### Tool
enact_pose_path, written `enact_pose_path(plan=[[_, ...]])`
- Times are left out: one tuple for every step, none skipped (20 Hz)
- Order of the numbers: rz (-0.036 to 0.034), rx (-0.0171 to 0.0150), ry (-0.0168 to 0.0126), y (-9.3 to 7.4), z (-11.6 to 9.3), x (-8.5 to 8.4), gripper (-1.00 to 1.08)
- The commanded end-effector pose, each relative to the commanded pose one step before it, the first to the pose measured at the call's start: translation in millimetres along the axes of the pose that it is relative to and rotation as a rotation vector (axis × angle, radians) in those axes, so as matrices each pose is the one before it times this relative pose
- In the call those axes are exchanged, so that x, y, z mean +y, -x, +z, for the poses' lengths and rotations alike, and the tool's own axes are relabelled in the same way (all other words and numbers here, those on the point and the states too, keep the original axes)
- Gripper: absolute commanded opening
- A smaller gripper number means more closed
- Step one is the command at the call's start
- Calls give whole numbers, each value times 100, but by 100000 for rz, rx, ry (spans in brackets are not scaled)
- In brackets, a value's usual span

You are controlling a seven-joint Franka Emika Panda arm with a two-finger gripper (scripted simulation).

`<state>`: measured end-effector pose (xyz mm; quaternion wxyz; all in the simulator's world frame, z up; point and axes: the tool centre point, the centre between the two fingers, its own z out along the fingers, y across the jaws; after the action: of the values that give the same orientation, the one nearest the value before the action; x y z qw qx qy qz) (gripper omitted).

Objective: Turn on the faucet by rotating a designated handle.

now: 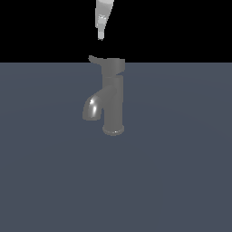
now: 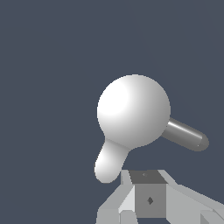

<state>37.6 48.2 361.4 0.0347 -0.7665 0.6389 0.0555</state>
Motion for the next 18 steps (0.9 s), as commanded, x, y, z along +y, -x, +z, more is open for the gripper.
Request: enact_pose_path(plan=[[6881,1627,-236,-141,994,-1245,-100],[2653,699,-125,-12,399,-478,-100],[2636,722,-153,8,401,-473,-100],[2618,744,-183,27,402,-467,-100],[2558,752,-211,46,397,-453,-100],[2427,735,-231,62,381,-426,-100],[2280,709,-247,74,361,-397,-100],[2134,679,-258,85,341,-368,-100],[1992,647,-265,91,320,-339,-100],[1851,611,-269,96,299,-312,-100],[1713,574,-268,99,279,-285,-100],[1576,535,-264,100,258,-259,-100],[1442,495,-257,98,237,-234,-100],[1309,454,-246,96,216,-210,-100],[1180,413,-232,91,195,-187,-100],[1050,370,-215,85,174,-164,-100],[923,327,-196,78,154,-143,-100],[797,283,-175,70,133,-122,-100]])
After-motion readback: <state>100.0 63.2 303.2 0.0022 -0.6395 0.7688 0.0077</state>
